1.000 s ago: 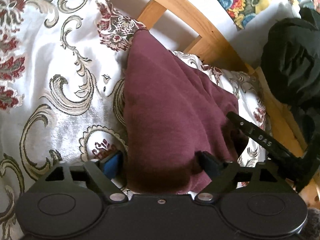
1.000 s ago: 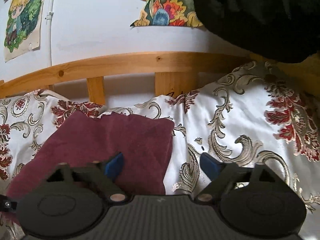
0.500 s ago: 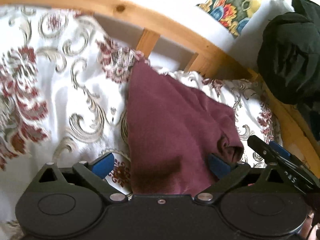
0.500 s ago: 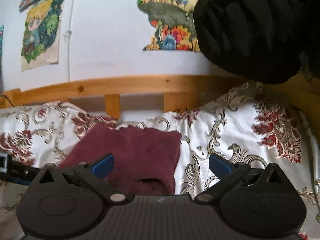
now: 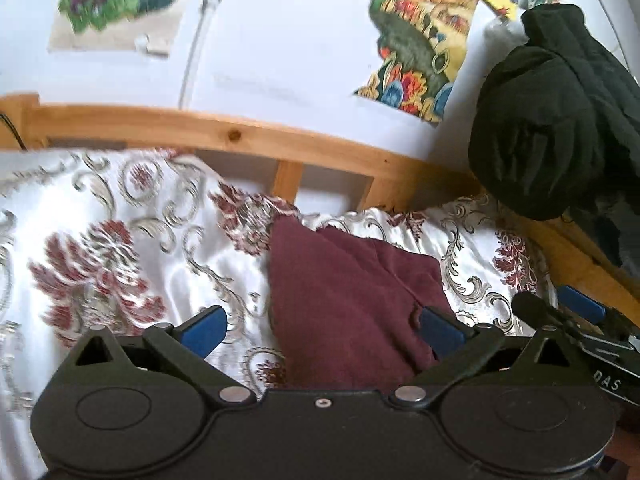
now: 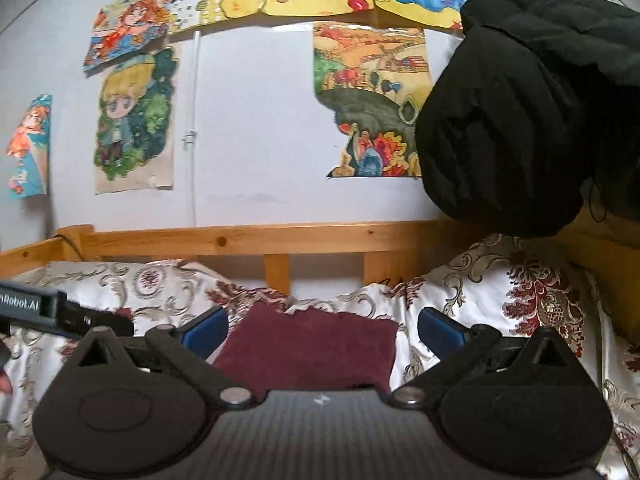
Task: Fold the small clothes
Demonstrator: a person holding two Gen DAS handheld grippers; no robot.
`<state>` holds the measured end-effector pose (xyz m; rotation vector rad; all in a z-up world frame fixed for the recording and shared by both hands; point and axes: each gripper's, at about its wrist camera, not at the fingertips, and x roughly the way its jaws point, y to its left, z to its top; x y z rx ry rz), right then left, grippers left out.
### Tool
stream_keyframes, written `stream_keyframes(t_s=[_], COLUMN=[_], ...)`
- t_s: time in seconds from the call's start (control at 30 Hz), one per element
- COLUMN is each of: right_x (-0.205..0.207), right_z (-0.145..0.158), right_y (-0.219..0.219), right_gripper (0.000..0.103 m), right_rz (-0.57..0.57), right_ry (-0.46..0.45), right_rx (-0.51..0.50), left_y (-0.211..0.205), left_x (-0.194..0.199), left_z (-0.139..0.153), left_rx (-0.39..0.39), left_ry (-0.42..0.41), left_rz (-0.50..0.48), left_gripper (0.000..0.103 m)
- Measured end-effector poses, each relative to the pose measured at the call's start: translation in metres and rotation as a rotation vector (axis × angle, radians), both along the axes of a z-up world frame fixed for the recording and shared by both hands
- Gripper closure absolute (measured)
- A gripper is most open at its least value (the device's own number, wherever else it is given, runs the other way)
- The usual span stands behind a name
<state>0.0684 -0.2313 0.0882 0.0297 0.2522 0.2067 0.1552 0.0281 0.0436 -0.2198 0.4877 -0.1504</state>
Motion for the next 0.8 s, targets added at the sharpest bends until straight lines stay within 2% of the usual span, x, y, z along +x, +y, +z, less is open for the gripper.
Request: stream_keyframes(t_s=[0.23,0.37,0.47,0.57,0.8], right_x=[-0.038,-0.053,-0.063,-0.075,-0.087], right_z=[-0.004,-0.012,-0.019,-0.026,-0.035], right_y=[-0.004,-0.01,-0.014,-0.019,-0.028], right_gripper=[0.0,0.0,0.0,0.0,0.0], right_rz=[0.085,0.075,0.049,0.028,-0.028], right_ry=[0.045,0.105,0.135,0.158,0.205], right_rx=[0.043,0.041,0.046,0.048,0.035], left_y=[0.008,0.013,0.017,0.015,-0.002], left_x=[-0.046,-0.073,-0.087,-0.096,-0.104], left_z=[0.001,-0.009,-0.018,-0.025,-0.044], left_rx=[0.07,0.038,0.005,0.003,0.086], left_ry=[-0.065,-0.082,-0.065,-0.05,-0.027], left_rz=[0.054,0.1,0.117,0.118,0.041], left_gripper=[0.001,0.001,0.001,0.001,0.001])
